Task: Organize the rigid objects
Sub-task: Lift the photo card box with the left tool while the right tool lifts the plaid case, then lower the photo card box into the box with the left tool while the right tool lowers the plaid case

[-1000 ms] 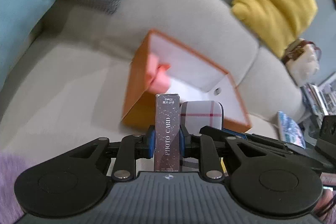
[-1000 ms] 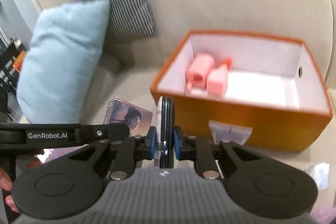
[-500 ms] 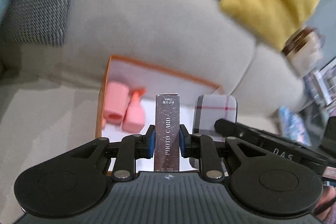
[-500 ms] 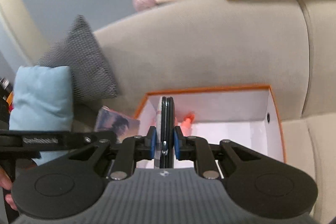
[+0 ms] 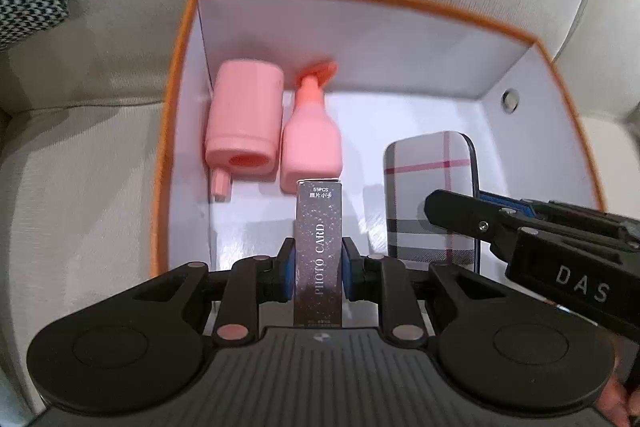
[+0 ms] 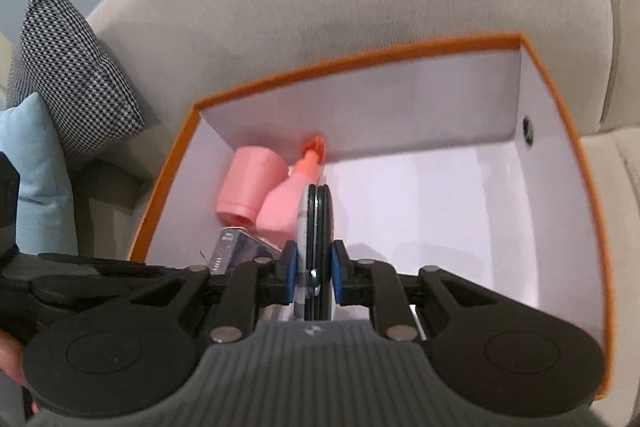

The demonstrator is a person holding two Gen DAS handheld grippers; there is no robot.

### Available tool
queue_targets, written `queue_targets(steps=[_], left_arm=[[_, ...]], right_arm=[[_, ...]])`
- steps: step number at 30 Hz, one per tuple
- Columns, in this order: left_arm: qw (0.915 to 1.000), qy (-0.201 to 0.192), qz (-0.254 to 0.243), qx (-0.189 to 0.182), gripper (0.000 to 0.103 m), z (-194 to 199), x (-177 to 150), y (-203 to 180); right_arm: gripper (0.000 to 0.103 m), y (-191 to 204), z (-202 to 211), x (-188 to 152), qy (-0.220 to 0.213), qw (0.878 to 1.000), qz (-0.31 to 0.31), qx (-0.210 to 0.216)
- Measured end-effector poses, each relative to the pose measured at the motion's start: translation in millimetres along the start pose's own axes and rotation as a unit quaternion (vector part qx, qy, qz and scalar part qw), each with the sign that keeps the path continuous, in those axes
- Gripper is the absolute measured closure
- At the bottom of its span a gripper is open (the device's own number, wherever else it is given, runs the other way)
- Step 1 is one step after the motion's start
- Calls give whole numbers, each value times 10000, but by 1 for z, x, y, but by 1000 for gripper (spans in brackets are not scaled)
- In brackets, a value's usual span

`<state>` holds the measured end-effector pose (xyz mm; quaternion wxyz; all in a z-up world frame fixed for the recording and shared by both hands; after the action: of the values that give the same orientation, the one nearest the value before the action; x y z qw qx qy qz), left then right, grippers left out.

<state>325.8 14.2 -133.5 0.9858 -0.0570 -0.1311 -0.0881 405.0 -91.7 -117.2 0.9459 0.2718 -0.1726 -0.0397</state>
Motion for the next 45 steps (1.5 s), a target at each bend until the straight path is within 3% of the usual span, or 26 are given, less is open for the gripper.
queue_targets(steps=[5,10,19,23,27,29,32,40,45], left_arm=[[9991,358,-56,229,78,-18,-1,-1],[9980,413,-203,439,72,-20,0,-3],[9898,89,-1032,975,72,6,-1,-13],[9817,-302,-1242,1411,72,31,0,-8],[9905,-861,-692,820,73,66,-2,11],[9903,-1206,-359,593,73,82,-5,25],[9893,-1391,79,426,73,92,-11,45],[9890,-1197,817,-301,75,74,-29,73],[9872,-1156,982,-486,80,65,-38,77]], right_arm=[[85,-3,-15,-6,193,9998,-55,-52],[85,-4,-20,-8,290,9995,-82,-62],[85,7,-11,-10,286,9995,19,120],[85,17,-5,-11,333,9987,-5,395],[85,26,-11,-8,433,9973,-130,577],[85,31,-15,-10,447,9974,-87,566],[85,38,-21,-14,551,9965,-67,617],[85,36,-25,-9,661,9966,-159,471],[85,27,-27,-2,720,9972,177,-122]])
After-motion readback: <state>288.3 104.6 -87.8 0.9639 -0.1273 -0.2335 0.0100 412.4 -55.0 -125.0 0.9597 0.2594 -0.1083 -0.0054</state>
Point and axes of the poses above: each gripper's, at about its wrist camera, not at the fingertips, and z roughly against the way its jaws point, y to its left, x to its top, the point moved 5 cm from there along -z, roughly the way its jaws point, and after that the axes turned 12 degrees about -z, right-handed, at the moved point
